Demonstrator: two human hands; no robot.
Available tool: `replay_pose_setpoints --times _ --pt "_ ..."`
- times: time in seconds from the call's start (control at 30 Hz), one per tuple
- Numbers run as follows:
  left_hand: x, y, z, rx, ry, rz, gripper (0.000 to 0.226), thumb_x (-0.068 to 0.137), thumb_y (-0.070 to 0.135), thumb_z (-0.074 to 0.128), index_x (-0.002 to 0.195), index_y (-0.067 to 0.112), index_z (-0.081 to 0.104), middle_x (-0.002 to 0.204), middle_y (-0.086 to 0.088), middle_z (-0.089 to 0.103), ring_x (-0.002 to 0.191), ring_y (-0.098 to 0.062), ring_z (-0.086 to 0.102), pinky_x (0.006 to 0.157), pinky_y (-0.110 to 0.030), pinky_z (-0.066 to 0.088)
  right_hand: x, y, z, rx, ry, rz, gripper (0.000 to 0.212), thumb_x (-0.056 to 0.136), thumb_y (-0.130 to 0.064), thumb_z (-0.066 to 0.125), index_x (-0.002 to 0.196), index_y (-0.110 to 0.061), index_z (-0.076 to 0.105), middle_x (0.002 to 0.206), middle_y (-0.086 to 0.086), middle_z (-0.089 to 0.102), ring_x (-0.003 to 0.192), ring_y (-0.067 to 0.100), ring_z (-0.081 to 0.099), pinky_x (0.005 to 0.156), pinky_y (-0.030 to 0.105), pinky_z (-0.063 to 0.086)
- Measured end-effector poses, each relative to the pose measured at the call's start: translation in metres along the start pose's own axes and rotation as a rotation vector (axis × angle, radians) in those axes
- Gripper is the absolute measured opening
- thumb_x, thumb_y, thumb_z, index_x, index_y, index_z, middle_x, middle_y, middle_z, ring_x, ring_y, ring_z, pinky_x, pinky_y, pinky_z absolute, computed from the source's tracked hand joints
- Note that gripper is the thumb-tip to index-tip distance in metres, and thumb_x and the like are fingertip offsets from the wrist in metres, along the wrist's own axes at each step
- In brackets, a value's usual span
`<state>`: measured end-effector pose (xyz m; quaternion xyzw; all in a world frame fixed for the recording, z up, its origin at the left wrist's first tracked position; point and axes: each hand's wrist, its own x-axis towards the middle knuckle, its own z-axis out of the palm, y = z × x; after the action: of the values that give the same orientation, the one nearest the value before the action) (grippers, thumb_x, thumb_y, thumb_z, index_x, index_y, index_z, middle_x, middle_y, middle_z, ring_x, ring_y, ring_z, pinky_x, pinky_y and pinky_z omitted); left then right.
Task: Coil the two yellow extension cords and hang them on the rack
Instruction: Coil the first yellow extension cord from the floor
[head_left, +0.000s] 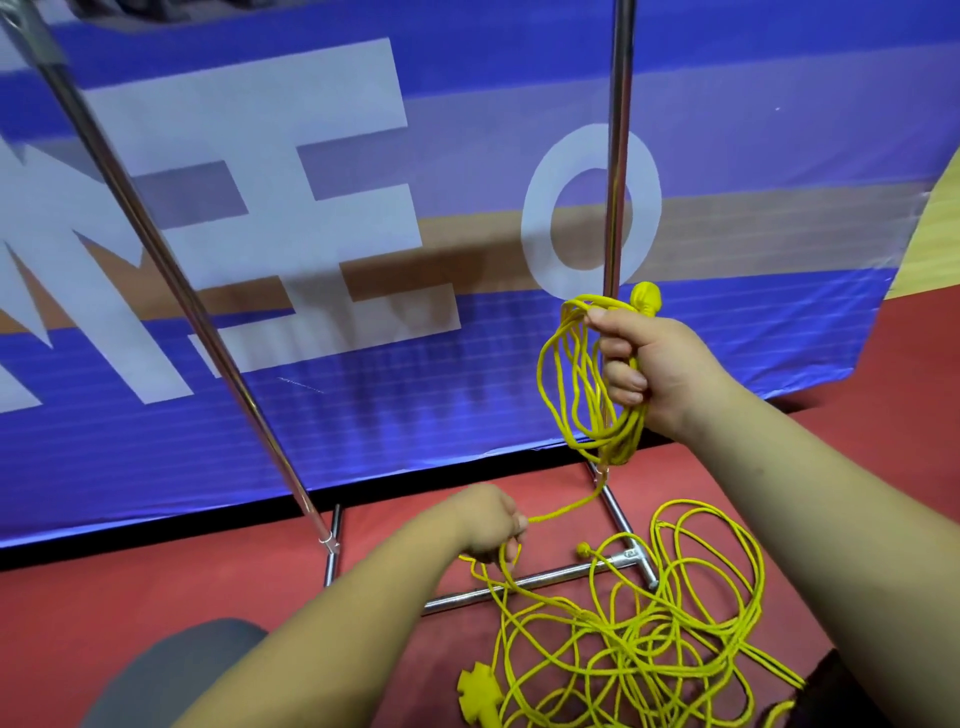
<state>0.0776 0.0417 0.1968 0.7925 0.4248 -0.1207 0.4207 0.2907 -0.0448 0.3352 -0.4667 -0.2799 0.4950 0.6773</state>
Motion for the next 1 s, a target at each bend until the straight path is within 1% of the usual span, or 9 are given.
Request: replay_pose_setpoints --times 0.1,0.2,0.37,0.5,0.6,0.7,0.87,0.93,1.0 --pt "-0.016 0.011 -0.028 -0.108 0.138 -0.027 0.030 0.110 0.022 0.049 0.096 0.006 0.070 0.069 -0.007 0.058 0.045 -0.017 0.057 0.047 -0.023 0.049 0.000 0.003 0.000 -0.059 -0.002 -0.013 0.022 0.102 -0.026 0.067 0.085 -0.021 0.054 0.063 -0.005 0.037 0.035 0.009 0.025 0.036 0.022 0.020" --pt "-0.031 0.022 -0.053 -0.154 0.266 -0.053 0.036 0.110 0.022 0.048 0.086 0.008 0.071 0.066 -0.008 0.054 0.044 -0.020 0.046 0.046 -0.024 0.041 -0.001 0.009 0.003 -0.130 0.013 -0.023 0.031 0.100 -0.025 0.069 0.076 -0.021 0.051 0.063 -0.002 0.036 0.037 0.011 0.025 0.039 0.022 0.019" --pt "-0.056 0.040 -0.078 -0.537 0.422 -0.103 0.025 0.107 0.017 0.050 0.098 0.002 0.068 0.062 0.005 0.062 0.034 -0.010 0.041 0.039 -0.020 0.037 -0.008 0.018 0.015 -0.382 -0.002 -0.062 0.049 0.095 -0.028 0.076 0.062 -0.021 0.041 0.059 0.006 0.026 0.041 0.019 0.023 0.042 0.025 0.025" --pt "-0.069 0.044 -0.106 -0.891 0.382 -0.077 0.032 0.108 0.023 0.051 0.094 0.002 0.072 0.060 0.005 0.046 0.039 -0.005 0.034 0.034 -0.017 0.030 -0.013 0.026 0.026 -0.459 -0.022 -0.059 0.048 0.096 -0.023 0.074 0.062 -0.023 0.040 0.059 0.007 0.025 0.043 0.018 0.024 0.044 0.027 0.023" --pt "-0.076 0.050 -0.125 -1.252 0.297 -0.019 0.028 0.109 0.020 0.051 0.090 0.003 0.065 0.057 0.004 0.053 0.032 -0.002 0.040 0.030 -0.015 0.031 -0.015 0.033 0.033 -0.485 -0.024 -0.058 0.049 0.097 -0.021 0.069 0.059 -0.023 0.039 0.055 0.005 0.026 0.040 0.019 0.026 0.044 0.027 0.026" --pt "-0.080 0.059 -0.125 -1.425 0.265 0.085 0.026 0.107 0.020 0.058 0.086 0.003 0.057 0.059 -0.006 0.061 0.034 -0.007 0.050 0.036 -0.016 0.045 -0.014 0.042 0.040 -0.506 -0.020 -0.063 0.046 0.097 -0.022 0.069 0.061 -0.021 0.041 0.053 0.006 0.029 0.038 0.020 0.030 0.045 0.029 0.030" --pt "-0.080 0.062 -0.117 -1.581 0.129 0.183 0.014 0.099 0.008 0.068 0.096 -0.004 0.062 0.080 -0.016 0.067 0.063 -0.018 0.069 0.062 -0.024 0.063 -0.011 0.060 0.046 -0.631 -0.010 -0.067 0.031 0.096 -0.026 0.072 0.071 -0.012 0.061 0.058 0.003 0.057 0.050 0.021 0.048 0.047 0.030 0.044" --pt "-0.076 0.060 -0.114 -1.585 0.152 0.198 0.008 0.098 0.001 0.066 0.097 -0.007 0.065 0.084 -0.019 0.070 0.068 -0.021 0.072 0.073 -0.026 0.064 -0.010 0.068 0.047 -0.624 -0.024 -0.039 0.019 0.095 -0.027 0.073 0.086 -0.011 0.073 0.073 0.001 0.071 0.062 0.023 0.061 0.056 0.035 0.054" --pt "-0.073 0.056 -0.113 -1.609 0.178 0.194 0.005 0.097 -0.003 0.064 0.097 -0.008 0.066 0.085 -0.019 0.070 0.070 -0.022 0.073 0.074 -0.027 0.064 -0.007 0.077 0.048 -0.557 -0.060 0.012 0.016 0.096 -0.026 0.071 0.101 -0.011 0.076 0.091 0.004 0.080 0.081 0.024 0.075 0.076 0.044 0.062"
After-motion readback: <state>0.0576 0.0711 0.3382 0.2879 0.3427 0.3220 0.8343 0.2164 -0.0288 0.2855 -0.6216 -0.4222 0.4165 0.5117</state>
